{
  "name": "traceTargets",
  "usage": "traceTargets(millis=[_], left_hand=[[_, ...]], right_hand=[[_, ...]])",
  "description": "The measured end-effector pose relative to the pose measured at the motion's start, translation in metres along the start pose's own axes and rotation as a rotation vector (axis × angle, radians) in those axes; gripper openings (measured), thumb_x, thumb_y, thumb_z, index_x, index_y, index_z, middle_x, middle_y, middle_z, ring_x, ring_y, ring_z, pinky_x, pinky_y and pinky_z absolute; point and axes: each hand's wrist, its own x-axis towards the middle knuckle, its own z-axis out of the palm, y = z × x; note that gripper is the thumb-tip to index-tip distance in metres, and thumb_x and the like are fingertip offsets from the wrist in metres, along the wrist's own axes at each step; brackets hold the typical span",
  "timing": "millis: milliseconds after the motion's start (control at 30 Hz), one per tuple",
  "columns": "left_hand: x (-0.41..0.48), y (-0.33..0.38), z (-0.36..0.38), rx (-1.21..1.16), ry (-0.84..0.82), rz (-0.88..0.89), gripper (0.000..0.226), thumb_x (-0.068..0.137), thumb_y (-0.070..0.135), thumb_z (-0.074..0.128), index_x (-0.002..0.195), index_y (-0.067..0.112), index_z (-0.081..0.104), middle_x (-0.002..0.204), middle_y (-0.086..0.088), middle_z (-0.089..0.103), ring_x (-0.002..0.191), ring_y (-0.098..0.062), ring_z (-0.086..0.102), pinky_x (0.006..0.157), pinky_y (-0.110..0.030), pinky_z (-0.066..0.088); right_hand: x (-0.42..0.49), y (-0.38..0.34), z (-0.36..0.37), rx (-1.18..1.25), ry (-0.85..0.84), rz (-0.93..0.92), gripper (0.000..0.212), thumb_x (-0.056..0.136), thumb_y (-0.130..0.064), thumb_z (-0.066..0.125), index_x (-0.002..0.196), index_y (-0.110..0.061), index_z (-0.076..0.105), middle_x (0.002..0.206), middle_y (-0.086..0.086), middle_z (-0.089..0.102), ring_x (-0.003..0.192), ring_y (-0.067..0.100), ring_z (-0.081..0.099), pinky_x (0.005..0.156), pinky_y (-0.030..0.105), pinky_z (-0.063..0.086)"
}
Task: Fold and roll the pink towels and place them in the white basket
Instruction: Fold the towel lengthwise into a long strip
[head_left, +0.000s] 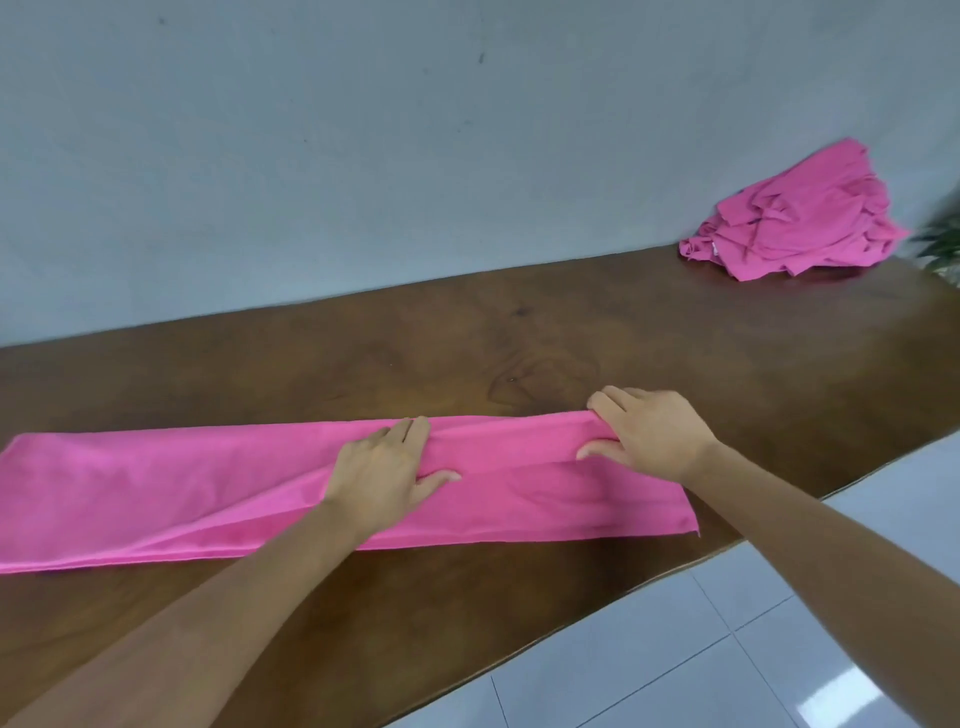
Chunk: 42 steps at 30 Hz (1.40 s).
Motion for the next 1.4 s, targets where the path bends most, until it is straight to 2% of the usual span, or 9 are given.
traceTargets(millis=[167, 333, 433, 600, 733, 933, 1100, 1300, 1400], left_hand=[[0.03, -0.011, -0.005, -0.035, 0.138, -0.092, 0.05, 0.077, 0.047, 0.082, 0.091, 0.017, 0.044, 0.074, 0.002, 0.056, 0.055, -0.025, 0.06, 0.041, -0.025, 0.03], [0.041, -0.01, -0.018, -0.091, 0.306, -0.165, 0.022, 0.085, 0.015, 0.071, 0.095, 0.016, 0.051, 0.086, -0.001, 0.054, 0.071, -0.026, 0.057, 0.043, -0.036, 0.045], [0.016, -0.001, -0.008, -0.144, 0.295, 0.051, 0.01, 0.094, 0.024, 0.052, 0.098, 0.017, 0.058, 0.091, -0.001, 0.058, 0.077, -0.023, 0.059, 0.055, -0.034, 0.049], [-0.034, 0.004, 0.028, -0.21, 0.007, 0.275, 0.029, 0.097, 0.037, 0.045, 0.107, 0.023, 0.068, 0.106, 0.006, 0.065, 0.093, -0.013, 0.064, 0.079, -0.028, 0.056], [-0.038, 0.004, 0.032, -0.275, -0.032, 0.251, 0.03, 0.1, 0.04, 0.045, 0.106, 0.025, 0.071, 0.106, 0.01, 0.064, 0.097, -0.009, 0.06, 0.087, -0.025, 0.05], [-0.03, 0.004, 0.016, -0.362, 0.007, 0.191, 0.03, 0.102, 0.038, 0.046, 0.101, 0.021, 0.07, 0.101, 0.009, 0.064, 0.092, -0.009, 0.06, 0.079, -0.02, 0.046], [-0.031, 0.004, -0.001, -0.413, 0.057, 0.184, 0.026, 0.099, 0.036, 0.05, 0.1, 0.02, 0.071, 0.101, 0.009, 0.064, 0.094, -0.008, 0.058, 0.077, -0.022, 0.048], [-0.049, 0.01, 0.022, -0.3, -0.081, 0.245, 0.03, 0.099, 0.039, 0.045, 0.103, 0.024, 0.071, 0.104, 0.01, 0.062, 0.096, -0.011, 0.058, 0.083, -0.024, 0.047], [-0.049, 0.013, 0.02, -0.324, -0.115, 0.21, 0.031, 0.1, 0.043, 0.045, 0.103, 0.025, 0.07, 0.104, 0.011, 0.062, 0.096, -0.01, 0.057, 0.082, -0.024, 0.048]], right_hand=[[0.041, 0.027, -0.017, -0.074, 0.078, -0.138, 0.034, 0.091, -0.045, 0.063, 0.099, -0.016, 0.046, 0.077, 0.001, 0.057, 0.058, 0.024, 0.058, 0.039, 0.032, 0.044], [0.051, 0.034, -0.019, -0.215, 0.219, -0.089, 0.035, 0.075, 0.006, 0.072, 0.1, -0.011, 0.055, 0.08, 0.005, 0.054, 0.06, 0.026, 0.051, 0.045, 0.036, 0.04], [0.016, 0.032, -0.005, -0.226, 0.204, -0.198, 0.041, 0.079, 0.001, 0.064, 0.117, -0.009, 0.052, 0.093, 0.009, 0.06, 0.074, 0.029, 0.057, 0.06, 0.039, 0.047], [-0.077, 0.023, 0.021, -0.178, -0.256, -0.226, 0.071, 0.054, -0.01, 0.092, 0.12, -0.014, 0.067, 0.11, 0.006, 0.068, 0.092, 0.027, 0.066, 0.081, 0.04, 0.056], [-0.103, 0.018, 0.034, -0.1, -0.123, -0.127, 0.034, 0.071, -0.001, 0.069, 0.101, -0.015, 0.064, 0.096, 0.004, 0.064, 0.086, 0.029, 0.063, 0.082, 0.038, 0.05], [-0.102, 0.018, 0.023, -0.015, -0.036, -0.007, 0.05, 0.048, 0.001, 0.089, 0.093, -0.012, 0.07, 0.086, 0.004, 0.067, 0.077, 0.027, 0.063, 0.066, 0.035, 0.05], [-0.109, 0.011, 0.001, -0.006, 0.195, 0.027, 0.022, 0.084, -0.004, 0.054, 0.096, -0.009, 0.072, 0.085, 0.006, 0.067, 0.08, 0.027, 0.061, 0.07, 0.032, 0.045], [-0.144, -0.018, 0.031, -0.032, 0.002, 0.057, 0.05, 0.058, 0.003, 0.08, 0.107, -0.005, 0.076, 0.097, 0.007, 0.072, 0.077, 0.027, 0.064, 0.061, 0.035, 0.051], [-0.142, -0.024, 0.029, -0.016, -0.016, 0.115, 0.033, 0.081, -0.012, 0.056, 0.107, -0.006, 0.076, 0.102, 0.006, 0.074, 0.082, 0.027, 0.062, 0.062, 0.036, 0.05]])
